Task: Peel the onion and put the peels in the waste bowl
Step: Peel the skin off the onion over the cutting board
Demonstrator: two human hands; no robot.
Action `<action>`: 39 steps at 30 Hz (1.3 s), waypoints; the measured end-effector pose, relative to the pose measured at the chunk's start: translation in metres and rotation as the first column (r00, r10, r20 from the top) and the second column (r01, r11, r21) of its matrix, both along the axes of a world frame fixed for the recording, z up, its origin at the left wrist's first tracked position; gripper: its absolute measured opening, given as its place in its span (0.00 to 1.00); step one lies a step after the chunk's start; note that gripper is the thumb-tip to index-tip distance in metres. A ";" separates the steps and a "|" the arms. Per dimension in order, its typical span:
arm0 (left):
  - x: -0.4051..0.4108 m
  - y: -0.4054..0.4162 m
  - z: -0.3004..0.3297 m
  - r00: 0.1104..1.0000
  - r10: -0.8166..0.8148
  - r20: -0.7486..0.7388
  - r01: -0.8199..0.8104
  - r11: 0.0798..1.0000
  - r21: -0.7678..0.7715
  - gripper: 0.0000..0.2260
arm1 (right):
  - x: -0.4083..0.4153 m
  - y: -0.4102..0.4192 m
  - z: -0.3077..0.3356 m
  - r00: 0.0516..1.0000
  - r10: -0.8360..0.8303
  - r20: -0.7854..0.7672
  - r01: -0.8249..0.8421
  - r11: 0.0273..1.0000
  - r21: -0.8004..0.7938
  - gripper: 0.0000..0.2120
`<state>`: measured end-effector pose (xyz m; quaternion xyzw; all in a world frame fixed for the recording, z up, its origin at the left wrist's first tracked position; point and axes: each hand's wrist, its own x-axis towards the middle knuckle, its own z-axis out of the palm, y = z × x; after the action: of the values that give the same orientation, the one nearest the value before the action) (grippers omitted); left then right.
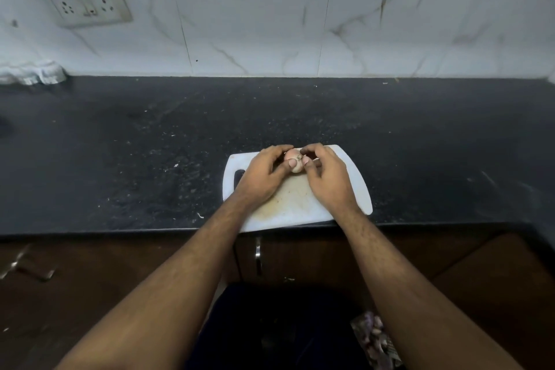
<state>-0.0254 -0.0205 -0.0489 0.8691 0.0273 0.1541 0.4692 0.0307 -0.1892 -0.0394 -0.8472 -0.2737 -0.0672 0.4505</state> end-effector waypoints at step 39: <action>0.007 0.002 -0.008 0.998 -0.046 0.036 0.041 0.989 0.143 0.21 | -0.003 -0.001 0.000 0.990 -0.110 -0.091 0.112 0.994 0.015 0.01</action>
<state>-0.0186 -0.0188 -0.0568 0.8976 -0.0120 0.1624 0.4097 0.0276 -0.1898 -0.0398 -0.8586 -0.2049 -0.0567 0.4665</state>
